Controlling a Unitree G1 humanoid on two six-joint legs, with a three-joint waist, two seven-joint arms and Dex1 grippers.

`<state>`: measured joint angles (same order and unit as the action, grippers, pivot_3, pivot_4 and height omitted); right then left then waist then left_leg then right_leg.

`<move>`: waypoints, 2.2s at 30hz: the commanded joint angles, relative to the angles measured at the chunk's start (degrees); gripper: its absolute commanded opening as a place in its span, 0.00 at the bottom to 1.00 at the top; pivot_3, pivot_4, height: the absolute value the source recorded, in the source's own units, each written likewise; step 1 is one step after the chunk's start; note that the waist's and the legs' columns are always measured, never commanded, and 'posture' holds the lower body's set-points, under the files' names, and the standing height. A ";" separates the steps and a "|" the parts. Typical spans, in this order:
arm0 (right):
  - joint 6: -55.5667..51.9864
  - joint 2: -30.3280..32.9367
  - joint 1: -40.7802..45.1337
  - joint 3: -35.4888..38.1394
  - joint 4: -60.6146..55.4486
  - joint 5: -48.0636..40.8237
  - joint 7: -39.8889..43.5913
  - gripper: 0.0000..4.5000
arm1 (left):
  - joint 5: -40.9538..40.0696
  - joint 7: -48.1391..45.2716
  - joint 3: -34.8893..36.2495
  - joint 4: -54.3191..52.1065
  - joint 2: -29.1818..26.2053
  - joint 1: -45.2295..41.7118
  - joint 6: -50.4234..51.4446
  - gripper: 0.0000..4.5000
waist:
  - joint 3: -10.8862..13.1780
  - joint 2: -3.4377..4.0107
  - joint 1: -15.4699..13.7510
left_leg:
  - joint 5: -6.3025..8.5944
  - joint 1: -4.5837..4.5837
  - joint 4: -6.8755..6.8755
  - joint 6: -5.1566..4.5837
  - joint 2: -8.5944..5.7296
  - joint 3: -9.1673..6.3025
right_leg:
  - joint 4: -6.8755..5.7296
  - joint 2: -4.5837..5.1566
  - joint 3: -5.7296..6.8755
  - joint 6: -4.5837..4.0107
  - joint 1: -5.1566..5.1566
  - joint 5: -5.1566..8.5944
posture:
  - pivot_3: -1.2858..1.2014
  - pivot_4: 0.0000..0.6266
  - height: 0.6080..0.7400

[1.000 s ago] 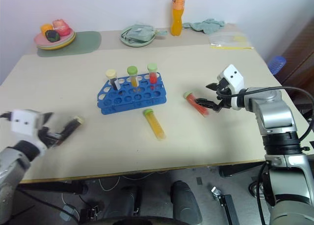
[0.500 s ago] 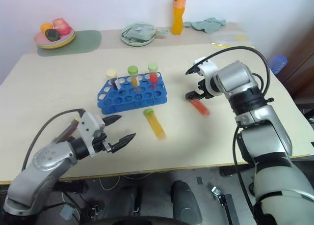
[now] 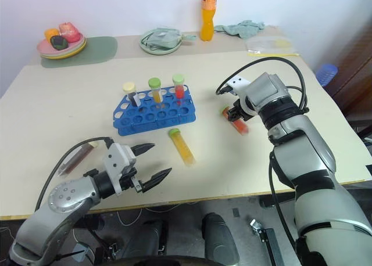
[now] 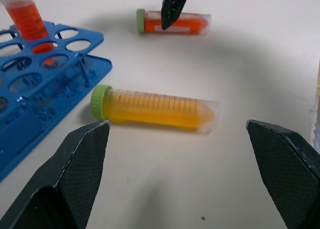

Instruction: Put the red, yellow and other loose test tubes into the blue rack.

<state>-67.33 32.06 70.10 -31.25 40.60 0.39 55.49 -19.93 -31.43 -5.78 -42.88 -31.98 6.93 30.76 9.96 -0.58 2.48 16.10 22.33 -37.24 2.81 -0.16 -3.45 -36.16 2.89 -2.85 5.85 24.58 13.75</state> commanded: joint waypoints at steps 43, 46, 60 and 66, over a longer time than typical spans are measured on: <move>68.08 -32.03 -33.29 28.69 -20.14 -7.46 -34.44 0.15 | 2.54 10.55 9.45 7.10 10.76 -1.94 -10.39 1.00 | 0.00 0.06 0.04 | 0.03 -0.15 -0.14 -0.06 0.05 -0.02 | -0.16 -0.06 -0.01 0.01 -0.12 -0.01 | 0.52 0.24 1.00; 70.72 -32.19 -33.72 28.33 -18.65 -6.62 -35.08 0.15 | 2.57 10.38 9.54 7.24 10.69 -1.89 -10.50 1.00 | 0.00 0.06 0.05 | 0.03 -0.16 -0.13 -0.06 0.05 -0.03 | -0.17 -0.07 -0.01 0.01 -0.12 -0.01 | 0.52 0.24 1.00; 78.04 -32.59 -36.09 28.11 -15.51 -6.02 -34.79 0.57 | 2.80 9.78 9.85 7.41 10.51 -0.78 -11.30 1.00 | 0.01 0.06 0.03 | 0.03 -0.17 -0.13 -0.05 0.05 -0.02 | -0.17 -0.07 -0.02 0.01 -0.13 -0.01 | 0.52 0.24 1.00; 65.65 -25.51 -39.38 26.50 -27.36 -4.49 -31.53 0.99 | 3.04 9.88 9.76 7.25 10.73 -0.20 -11.59 1.00 | 0.02 0.08 -0.23 | 0.03 -0.16 -0.12 -0.05 0.05 -0.03 | -0.16 -0.06 -0.02 0.01 -0.13 -0.01 | 0.52 0.24 1.00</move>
<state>2.57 4.34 31.30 -4.63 19.40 -4.47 22.07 -16.93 -21.37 3.44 -33.76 -21.17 6.47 20.64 9.98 -0.50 2.25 16.14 22.19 -37.37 2.76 -0.12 -3.48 -36.31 2.85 -2.87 5.86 24.45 13.74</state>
